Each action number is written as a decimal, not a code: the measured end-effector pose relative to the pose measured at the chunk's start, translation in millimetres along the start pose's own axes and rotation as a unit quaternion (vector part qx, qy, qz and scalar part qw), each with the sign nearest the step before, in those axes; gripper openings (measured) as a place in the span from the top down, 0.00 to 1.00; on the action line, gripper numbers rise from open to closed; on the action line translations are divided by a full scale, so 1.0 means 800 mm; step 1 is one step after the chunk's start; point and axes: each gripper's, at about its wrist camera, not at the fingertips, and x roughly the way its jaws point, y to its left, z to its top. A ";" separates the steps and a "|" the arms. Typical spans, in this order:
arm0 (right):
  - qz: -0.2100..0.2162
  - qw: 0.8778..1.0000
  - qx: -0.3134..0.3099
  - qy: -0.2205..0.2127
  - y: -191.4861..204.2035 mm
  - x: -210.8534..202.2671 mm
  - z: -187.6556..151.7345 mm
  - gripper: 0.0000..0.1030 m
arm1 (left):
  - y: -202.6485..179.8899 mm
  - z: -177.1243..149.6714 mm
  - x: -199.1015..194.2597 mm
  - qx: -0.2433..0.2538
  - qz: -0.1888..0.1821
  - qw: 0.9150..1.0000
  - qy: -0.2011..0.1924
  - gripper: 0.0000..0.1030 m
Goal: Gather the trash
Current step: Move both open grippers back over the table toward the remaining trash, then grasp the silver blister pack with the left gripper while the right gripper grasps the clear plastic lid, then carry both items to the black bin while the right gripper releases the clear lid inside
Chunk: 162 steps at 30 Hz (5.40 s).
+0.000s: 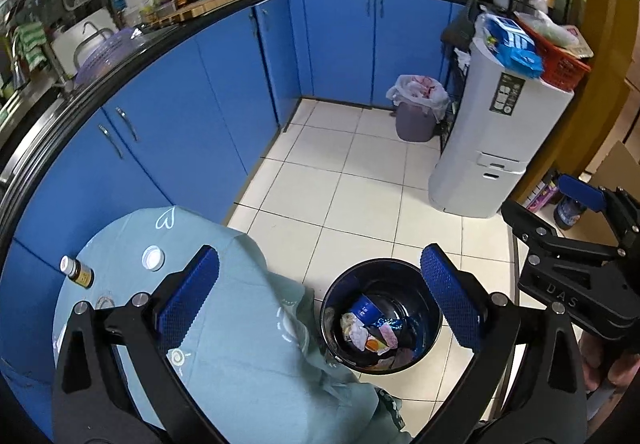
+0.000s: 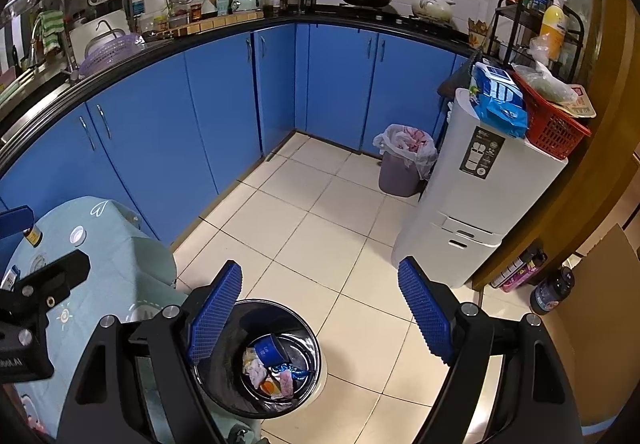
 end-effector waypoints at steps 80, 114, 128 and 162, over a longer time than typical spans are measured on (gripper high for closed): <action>0.272 0.856 -0.425 0.114 0.699 0.155 -0.106 0.08 | 0.509 -0.404 0.006 -0.407 0.200 0.875 0.169 0.54; 0.246 0.902 -0.352 0.038 0.496 0.058 -0.054 0.19 | 0.409 -0.274 -0.030 -0.325 0.155 0.928 0.095 0.70; 0.220 0.927 -0.302 0.024 0.384 0.046 -0.040 0.19 | 0.320 -0.201 -0.029 -0.257 0.136 0.954 0.076 0.70; 0.132 0.978 -0.158 0.008 0.133 0.032 -0.027 0.19 | 0.093 -0.070 0.011 -0.075 0.057 0.994 0.062 0.70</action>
